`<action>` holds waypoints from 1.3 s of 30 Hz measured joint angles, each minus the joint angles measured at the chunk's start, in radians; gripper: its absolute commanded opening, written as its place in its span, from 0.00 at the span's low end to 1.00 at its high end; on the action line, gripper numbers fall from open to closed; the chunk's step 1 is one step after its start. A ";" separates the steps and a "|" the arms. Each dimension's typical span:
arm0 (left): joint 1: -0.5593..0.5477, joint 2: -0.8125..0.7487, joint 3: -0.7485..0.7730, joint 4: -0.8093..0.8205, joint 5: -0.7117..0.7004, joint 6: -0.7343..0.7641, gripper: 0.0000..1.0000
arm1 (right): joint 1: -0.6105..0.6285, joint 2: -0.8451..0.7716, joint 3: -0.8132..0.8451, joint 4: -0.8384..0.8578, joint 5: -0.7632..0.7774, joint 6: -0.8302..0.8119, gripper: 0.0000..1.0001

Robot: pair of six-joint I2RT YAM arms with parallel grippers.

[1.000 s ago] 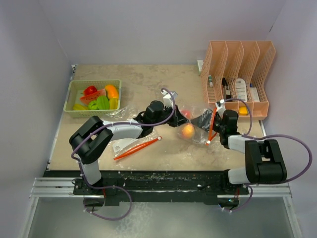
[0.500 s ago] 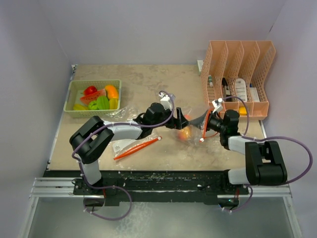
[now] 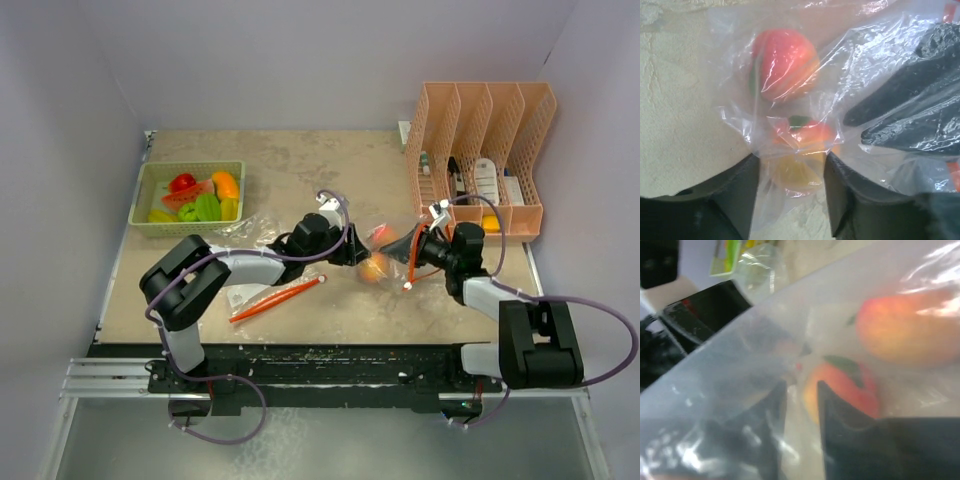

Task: Open the zip-top bag and remove the fake food
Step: Pick up the fake fruit from the zipper food storage bag.

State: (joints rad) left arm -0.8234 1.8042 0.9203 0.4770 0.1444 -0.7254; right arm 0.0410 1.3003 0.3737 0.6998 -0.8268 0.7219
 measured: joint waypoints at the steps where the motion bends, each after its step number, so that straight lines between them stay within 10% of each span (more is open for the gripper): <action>1: 0.000 0.000 -0.002 0.000 0.000 -0.001 0.42 | 0.000 -0.003 -0.001 -0.025 0.019 -0.008 0.42; 10: 0.000 0.014 -0.003 0.023 0.023 -0.017 0.07 | 0.000 -0.130 -0.018 -0.218 0.236 -0.093 0.59; 39: 0.010 0.060 0.005 0.076 0.060 -0.052 0.13 | 0.169 0.103 -0.026 -0.086 0.277 -0.045 0.80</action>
State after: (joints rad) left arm -0.8139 1.8645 0.9257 0.5533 0.2047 -0.7776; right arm 0.2104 1.4029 0.3473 0.6140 -0.5495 0.6765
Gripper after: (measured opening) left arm 0.091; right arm 0.802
